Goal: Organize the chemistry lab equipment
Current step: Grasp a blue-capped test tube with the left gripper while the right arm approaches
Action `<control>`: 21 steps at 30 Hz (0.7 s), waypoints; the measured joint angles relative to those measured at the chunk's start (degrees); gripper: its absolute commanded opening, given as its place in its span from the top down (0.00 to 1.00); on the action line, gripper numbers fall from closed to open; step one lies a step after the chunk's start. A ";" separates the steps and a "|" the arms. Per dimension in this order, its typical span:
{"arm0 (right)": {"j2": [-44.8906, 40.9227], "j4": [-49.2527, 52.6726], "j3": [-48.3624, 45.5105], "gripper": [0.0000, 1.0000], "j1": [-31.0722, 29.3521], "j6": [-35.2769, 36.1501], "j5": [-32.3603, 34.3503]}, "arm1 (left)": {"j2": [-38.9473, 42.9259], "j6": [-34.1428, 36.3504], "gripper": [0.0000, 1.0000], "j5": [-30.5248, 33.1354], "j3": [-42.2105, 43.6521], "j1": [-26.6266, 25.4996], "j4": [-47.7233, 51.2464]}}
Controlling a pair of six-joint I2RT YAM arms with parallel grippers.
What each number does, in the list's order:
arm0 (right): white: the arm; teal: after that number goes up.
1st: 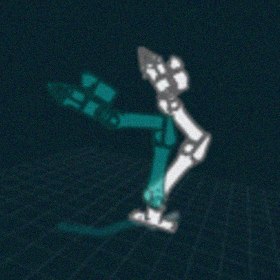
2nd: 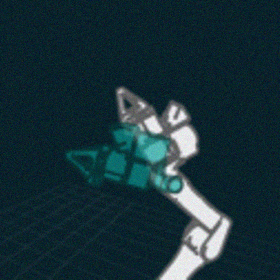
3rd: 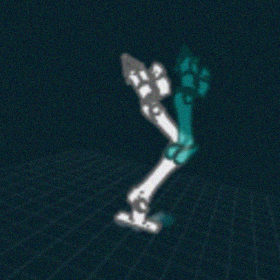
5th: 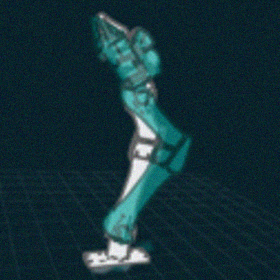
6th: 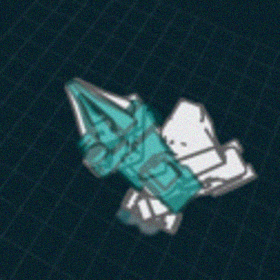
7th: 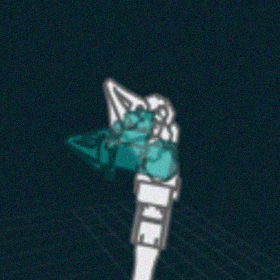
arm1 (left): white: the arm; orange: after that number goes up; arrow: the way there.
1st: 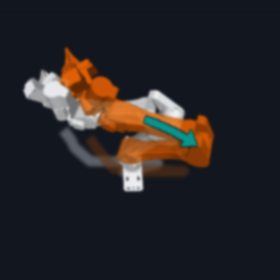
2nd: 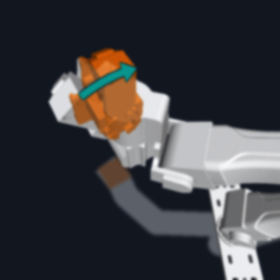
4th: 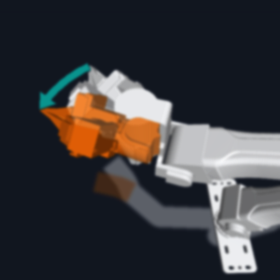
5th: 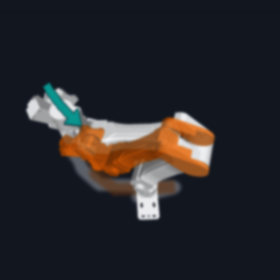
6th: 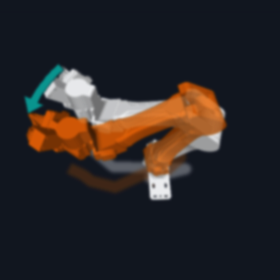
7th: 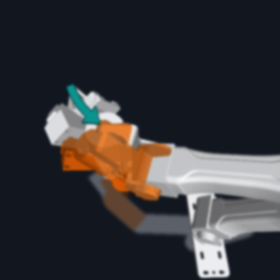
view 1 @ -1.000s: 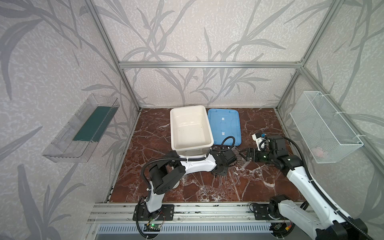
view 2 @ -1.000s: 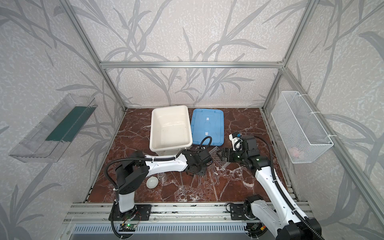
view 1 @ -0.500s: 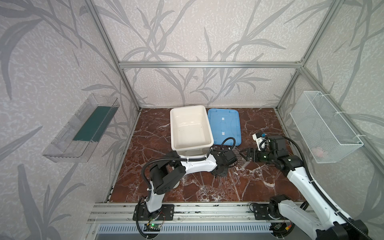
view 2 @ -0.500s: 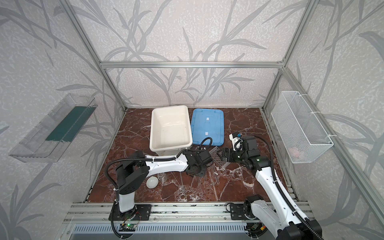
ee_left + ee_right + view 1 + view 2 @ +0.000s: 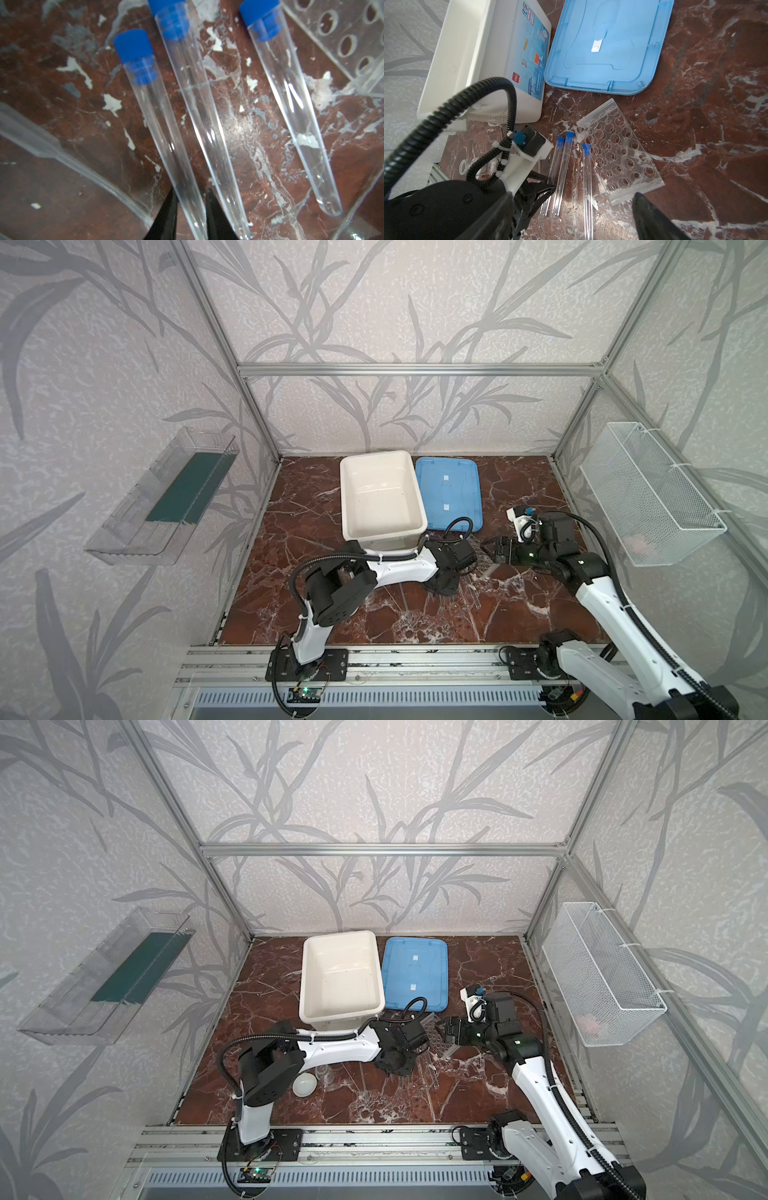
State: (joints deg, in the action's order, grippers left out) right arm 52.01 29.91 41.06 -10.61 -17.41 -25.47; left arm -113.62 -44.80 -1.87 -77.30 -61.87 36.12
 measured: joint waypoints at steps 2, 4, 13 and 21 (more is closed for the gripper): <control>-0.44 0.24 0.00 0.12 0.00 -0.02 0.13 | -0.17 0.00 0.75 -0.11 -0.24 0.00 0.24; -0.79 0.37 0.00 0.12 0.00 -0.02 0.24 | -0.24 0.07 0.75 -0.24 -0.31 0.02 0.35; -1.68 0.50 0.00 0.12 0.00 -0.48 1.16 | -1.75 1.16 0.85 0.09 -2.80 0.11 2.43; -1.95 0.13 0.00 0.12 0.00 -1.57 1.03 | -1.03 2.29 0.84 2.16 -1.92 0.13 1.42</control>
State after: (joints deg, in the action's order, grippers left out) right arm 50.06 30.04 41.06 -10.61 -18.98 -24.45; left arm -114.65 -42.50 0.30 -79.22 -61.73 37.54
